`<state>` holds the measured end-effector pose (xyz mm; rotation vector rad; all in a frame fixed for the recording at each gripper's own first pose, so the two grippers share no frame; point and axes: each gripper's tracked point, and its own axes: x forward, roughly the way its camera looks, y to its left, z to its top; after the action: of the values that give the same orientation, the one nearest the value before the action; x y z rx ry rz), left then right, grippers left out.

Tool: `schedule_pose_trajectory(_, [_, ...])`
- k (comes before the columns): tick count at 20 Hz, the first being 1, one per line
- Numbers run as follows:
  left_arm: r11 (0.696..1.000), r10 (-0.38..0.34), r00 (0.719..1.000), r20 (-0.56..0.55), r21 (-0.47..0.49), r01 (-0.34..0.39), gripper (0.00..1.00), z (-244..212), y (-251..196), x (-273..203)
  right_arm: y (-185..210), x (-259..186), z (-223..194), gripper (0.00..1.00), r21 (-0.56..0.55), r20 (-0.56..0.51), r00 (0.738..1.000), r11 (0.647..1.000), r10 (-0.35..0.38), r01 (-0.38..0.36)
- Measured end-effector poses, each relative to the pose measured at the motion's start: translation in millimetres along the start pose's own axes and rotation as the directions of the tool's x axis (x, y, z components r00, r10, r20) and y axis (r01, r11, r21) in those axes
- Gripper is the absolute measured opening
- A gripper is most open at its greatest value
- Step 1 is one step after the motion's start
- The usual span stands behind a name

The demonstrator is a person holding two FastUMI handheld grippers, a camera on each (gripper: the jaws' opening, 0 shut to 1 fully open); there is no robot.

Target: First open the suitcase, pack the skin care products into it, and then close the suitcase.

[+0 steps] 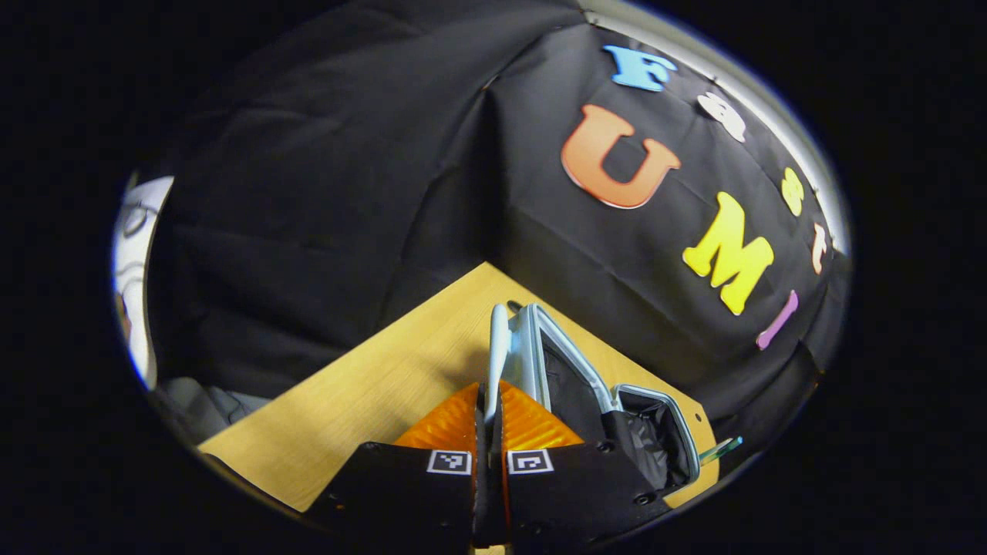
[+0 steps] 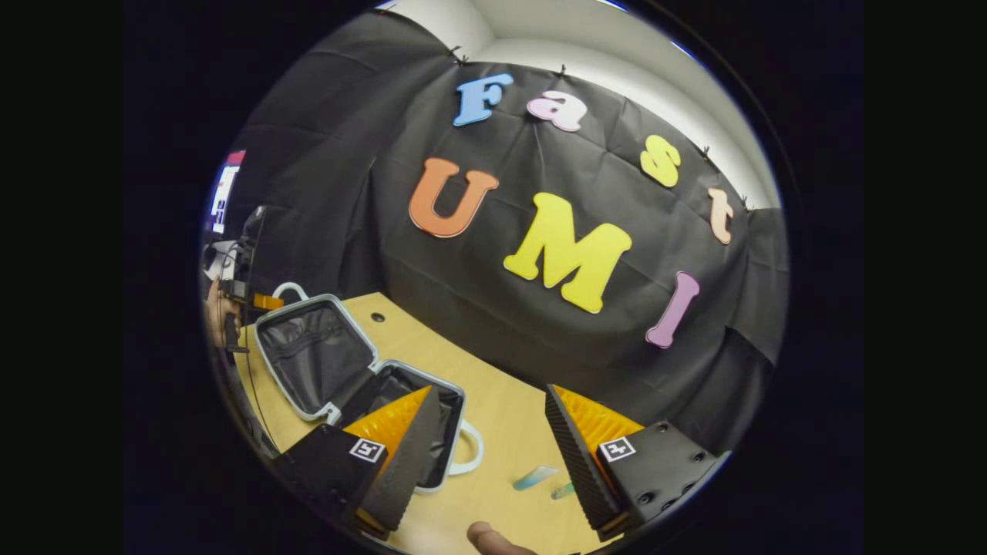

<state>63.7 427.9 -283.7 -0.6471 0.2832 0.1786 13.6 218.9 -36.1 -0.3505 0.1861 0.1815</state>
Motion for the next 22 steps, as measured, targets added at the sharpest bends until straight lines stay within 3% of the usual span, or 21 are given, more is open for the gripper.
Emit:
schedule_pose_trajectory(1, [0.999, 0.005, 1.0, -0.016, -0.052, -0.006, 0.07, -4.9, 8.1, 3.8, 0.7, 1.4, -4.6, 0.82, -0.01, -0.008, 1.0, 1.0, 0.002, -0.002])
schedule_pose_trajectory(2, [0.995, 0.008, 1.0, -0.025, -0.098, -0.01, 0.03, -9.6, 14.5, 7.6, 0.3, -0.4, -9.9, 0.82, -0.014, -0.017, 1.0, 1.0, 0.002, -0.002])
schedule_pose_trajectory(5, [0.963, -0.008, 0.999, -0.045, -0.268, -0.004, 0.05, -17.1, 25.7, 13.1, 6.7, -7.7, -31.6, 0.82, 0.01, -0.052, 0.999, 1.0, -0.014, 0.015])
schedule_pose_trajectory(10, [0.957, 0.05, 0.99, -0.135, -0.277, -0.087, 0.13, -36.6, 43.1, 20.1, -10.1, -19.9, -49.0, 0.82, 0.041, -0.09, 0.995, 0.998, -0.052, 0.056])
schedule_pose_trajectory(11, [0.948, 0.043, 0.991, -0.126, -0.307, -0.08, 0.04, -31.8, 39.9, 18.5, -15.4, -21.4, -50.9, 0.82, 0.043, -0.095, 0.994, 0.997, -0.061, 0.066])
schedule_pose_trajectory(12, [0.946, 0.039, 0.993, -0.113, -0.317, -0.073, 0.21, -26.6, 40.0, 15.2, -20.7, -23.1, -51.4, 0.82, 0.05, -0.091, 0.993, 0.996, -0.069, 0.074])
schedule_pose_trajectory(14, [0.936, 0.008, 0.997, -0.078, -0.351, -0.036, 0.22, -17.9, 33.4, 10.2, -29.6, -21.3, -54.5, 0.82, 0.067, -0.087, 0.993, 0.995, -0.073, 0.079])
schedule_pose_trajectory(16, [0.927, 0.011, 0.998, -0.063, -0.372, -0.034, 0.59, -10.7, 24.5, 1.8, -38.7, -20.4, -59.7, 0.82, 0.08, -0.088, 0.994, 0.994, -0.072, 0.079])
schedule_pose_trajectory(18, [0.946, 0.051, 0.997, -0.055, -0.319, -0.066, 0.96, -7.8, 21.2, -8.1, -49.5, -19.5, -64.5, 0.82, 0.106, -0.084, 0.994, 0.991, -0.067, 0.076])
schedule_pose_trajectory(22, [0.991, 0.125, 0.992, -0.022, -0.046, -0.126, 0.96, -2.2, -25.3, -35.7, -77.5, -18.5, -86.4, 0.82, 0.135, -0.092, 0.994, 0.988, -0.06, 0.072])
